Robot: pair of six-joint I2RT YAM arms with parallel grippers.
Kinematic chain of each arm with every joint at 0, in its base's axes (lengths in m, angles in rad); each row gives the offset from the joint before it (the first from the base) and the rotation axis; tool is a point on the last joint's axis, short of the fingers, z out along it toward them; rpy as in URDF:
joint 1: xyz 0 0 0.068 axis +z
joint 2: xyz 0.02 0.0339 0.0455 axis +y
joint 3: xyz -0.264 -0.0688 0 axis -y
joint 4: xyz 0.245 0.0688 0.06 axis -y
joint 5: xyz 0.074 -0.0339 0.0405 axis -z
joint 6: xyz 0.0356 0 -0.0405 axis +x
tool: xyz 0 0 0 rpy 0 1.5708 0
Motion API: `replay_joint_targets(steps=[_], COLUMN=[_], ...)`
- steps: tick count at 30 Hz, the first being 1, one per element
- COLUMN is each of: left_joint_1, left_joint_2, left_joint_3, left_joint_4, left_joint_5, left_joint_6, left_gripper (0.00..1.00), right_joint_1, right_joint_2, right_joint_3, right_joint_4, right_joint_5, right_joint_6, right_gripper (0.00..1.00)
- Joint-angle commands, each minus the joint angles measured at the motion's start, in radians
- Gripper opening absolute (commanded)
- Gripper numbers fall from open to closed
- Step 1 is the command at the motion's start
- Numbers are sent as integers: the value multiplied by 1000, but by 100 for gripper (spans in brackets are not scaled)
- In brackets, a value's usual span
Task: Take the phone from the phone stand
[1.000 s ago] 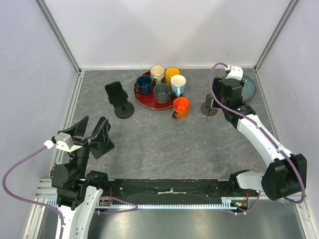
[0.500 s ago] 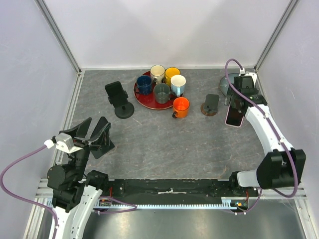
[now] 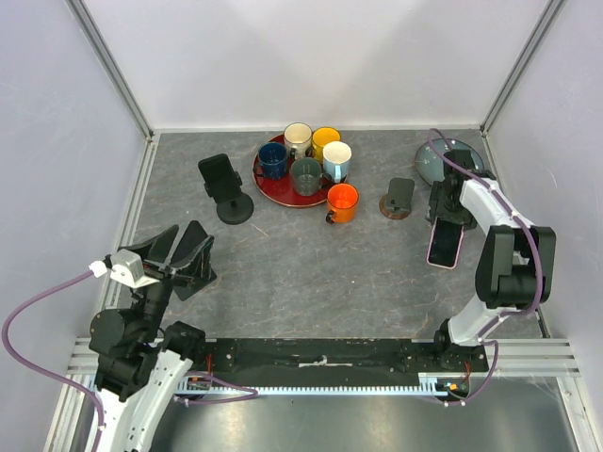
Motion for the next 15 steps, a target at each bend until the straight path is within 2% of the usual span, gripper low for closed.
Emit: replay_joint_targets(steps=[1,8,12,15], left_joint_1=[-9,-11,-11,-11], left_joint_2=[-92,-91,-91,-91], left_joint_3=[29,29,29,29], left_joint_4=[-7,-7,-11,-11], left_joint_5=[-9,-10,-12,-12], left_joint_6=[38,40,41,41], left_gripper=[93,93,93,93], right_joint_1=[-17,-77,-89,-100], right_joint_2=[46,105,123,145], right_joint_3=[27,10,10,10], right_joint_4=[23,74,94,109], right_joint_5=[-12,-112,-118,-126], right_joint_6=[6,-5,-8,-11], right_gripper=[24,27,39,41])
